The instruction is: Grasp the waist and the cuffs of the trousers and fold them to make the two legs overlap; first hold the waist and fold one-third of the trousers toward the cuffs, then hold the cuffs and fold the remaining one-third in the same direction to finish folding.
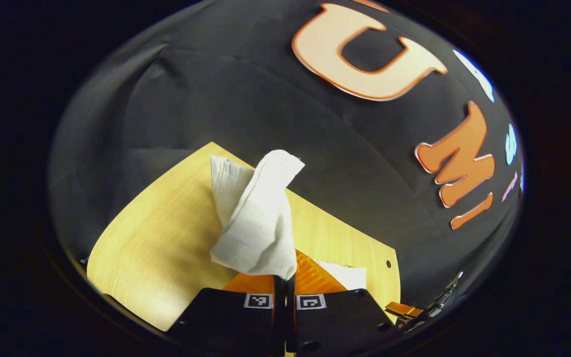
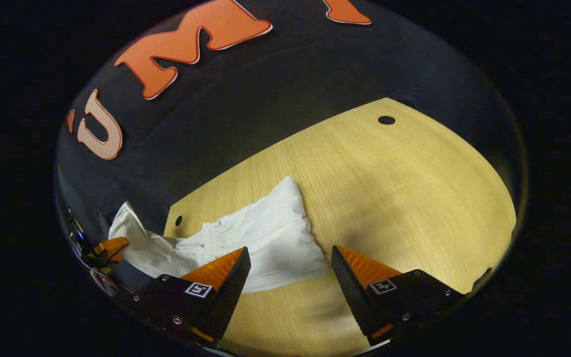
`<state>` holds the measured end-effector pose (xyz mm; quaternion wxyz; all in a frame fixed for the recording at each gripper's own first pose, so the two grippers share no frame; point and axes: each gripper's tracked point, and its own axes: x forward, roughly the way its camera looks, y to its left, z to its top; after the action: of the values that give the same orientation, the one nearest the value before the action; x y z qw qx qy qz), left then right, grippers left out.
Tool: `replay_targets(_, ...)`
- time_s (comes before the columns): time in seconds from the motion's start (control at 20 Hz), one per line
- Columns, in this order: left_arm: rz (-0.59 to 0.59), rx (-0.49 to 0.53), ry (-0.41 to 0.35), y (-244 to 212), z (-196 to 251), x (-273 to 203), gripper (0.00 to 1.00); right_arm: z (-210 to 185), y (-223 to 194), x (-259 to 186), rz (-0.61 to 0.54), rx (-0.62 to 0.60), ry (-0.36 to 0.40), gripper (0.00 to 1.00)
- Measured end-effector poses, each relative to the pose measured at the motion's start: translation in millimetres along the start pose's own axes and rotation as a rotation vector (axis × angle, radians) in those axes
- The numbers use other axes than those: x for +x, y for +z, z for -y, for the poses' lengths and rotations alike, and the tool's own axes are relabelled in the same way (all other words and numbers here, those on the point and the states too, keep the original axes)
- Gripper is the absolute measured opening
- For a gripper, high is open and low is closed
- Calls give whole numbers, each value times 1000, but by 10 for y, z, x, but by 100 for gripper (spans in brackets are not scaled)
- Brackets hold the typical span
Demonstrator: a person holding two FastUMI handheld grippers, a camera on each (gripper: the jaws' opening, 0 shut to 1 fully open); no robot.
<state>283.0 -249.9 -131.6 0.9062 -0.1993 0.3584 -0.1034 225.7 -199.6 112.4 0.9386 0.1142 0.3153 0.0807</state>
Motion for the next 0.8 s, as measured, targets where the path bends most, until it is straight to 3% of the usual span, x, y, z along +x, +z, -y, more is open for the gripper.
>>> replay_targets(0.25,-55,86,-69,-403,861,254,2,356,212,-231,48,10,-1,99)
replay_targets(0.5,-141,216,-106,-1047,1728,925,4,876,243,-400,59,-10,-39,99)
replay_targets(0.8,-250,327,-113,-1662,2041,1466,4,1336,283,-481,59,23,-58,99)
